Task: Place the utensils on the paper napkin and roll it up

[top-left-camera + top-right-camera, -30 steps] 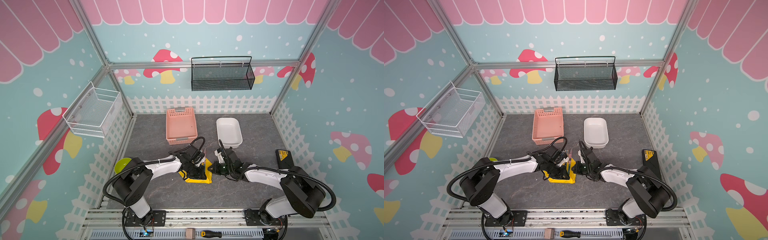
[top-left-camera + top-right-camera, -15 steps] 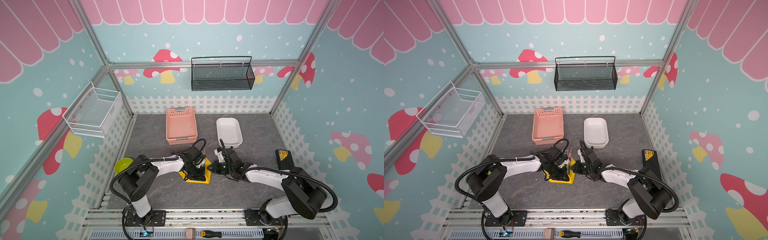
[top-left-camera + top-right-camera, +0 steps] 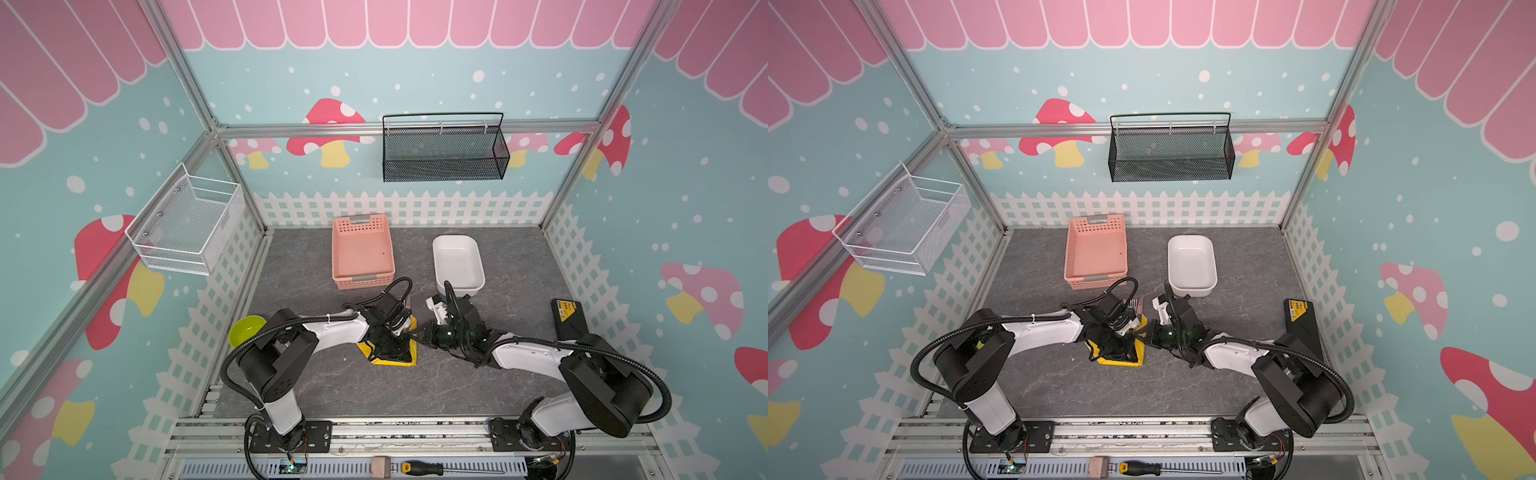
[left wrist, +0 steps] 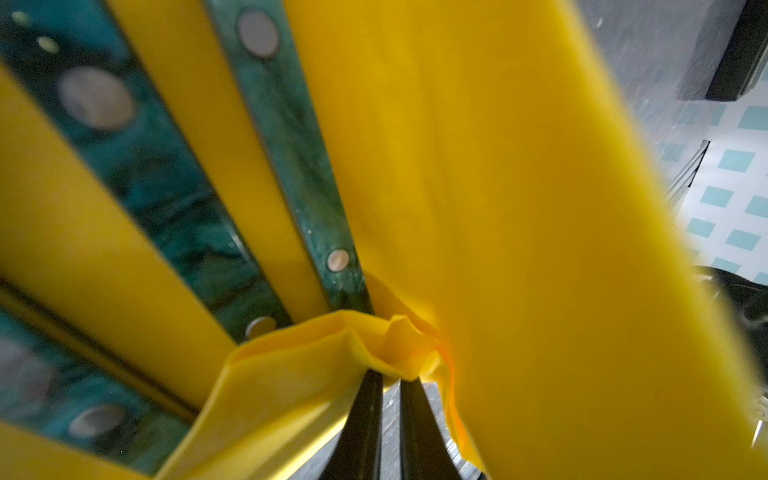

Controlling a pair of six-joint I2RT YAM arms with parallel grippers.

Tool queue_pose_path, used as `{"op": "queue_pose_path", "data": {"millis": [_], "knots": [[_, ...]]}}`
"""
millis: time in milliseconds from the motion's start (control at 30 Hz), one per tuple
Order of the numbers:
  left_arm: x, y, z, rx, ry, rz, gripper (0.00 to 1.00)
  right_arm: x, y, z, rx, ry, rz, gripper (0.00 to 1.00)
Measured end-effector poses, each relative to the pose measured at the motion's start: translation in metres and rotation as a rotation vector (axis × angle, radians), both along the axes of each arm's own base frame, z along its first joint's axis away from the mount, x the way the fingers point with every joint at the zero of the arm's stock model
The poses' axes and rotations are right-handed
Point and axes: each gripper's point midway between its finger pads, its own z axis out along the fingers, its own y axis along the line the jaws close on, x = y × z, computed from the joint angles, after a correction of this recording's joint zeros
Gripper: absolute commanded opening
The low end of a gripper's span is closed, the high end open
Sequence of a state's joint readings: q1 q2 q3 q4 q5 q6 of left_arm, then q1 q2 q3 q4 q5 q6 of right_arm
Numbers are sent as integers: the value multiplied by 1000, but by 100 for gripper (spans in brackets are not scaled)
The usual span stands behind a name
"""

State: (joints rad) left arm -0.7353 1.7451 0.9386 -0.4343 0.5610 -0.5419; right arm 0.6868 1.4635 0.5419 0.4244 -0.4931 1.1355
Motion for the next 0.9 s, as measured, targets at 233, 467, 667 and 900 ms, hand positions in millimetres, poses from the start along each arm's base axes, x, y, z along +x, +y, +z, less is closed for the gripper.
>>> {"op": "queue_pose_path", "data": {"millis": [233,467,667,900], "knots": [[0,0,0,0,0,0,14,-3,5,-3,56,29,8,0],[3,4,3,17,-21,11,15,0,5,-4,72,31,4,0],[17,19,20,18,-69,59,15,3,3,-4,70,31,-4,0],[19,37,15,47,-68,72,15,2,0,-9,48,41,0,0]]}}
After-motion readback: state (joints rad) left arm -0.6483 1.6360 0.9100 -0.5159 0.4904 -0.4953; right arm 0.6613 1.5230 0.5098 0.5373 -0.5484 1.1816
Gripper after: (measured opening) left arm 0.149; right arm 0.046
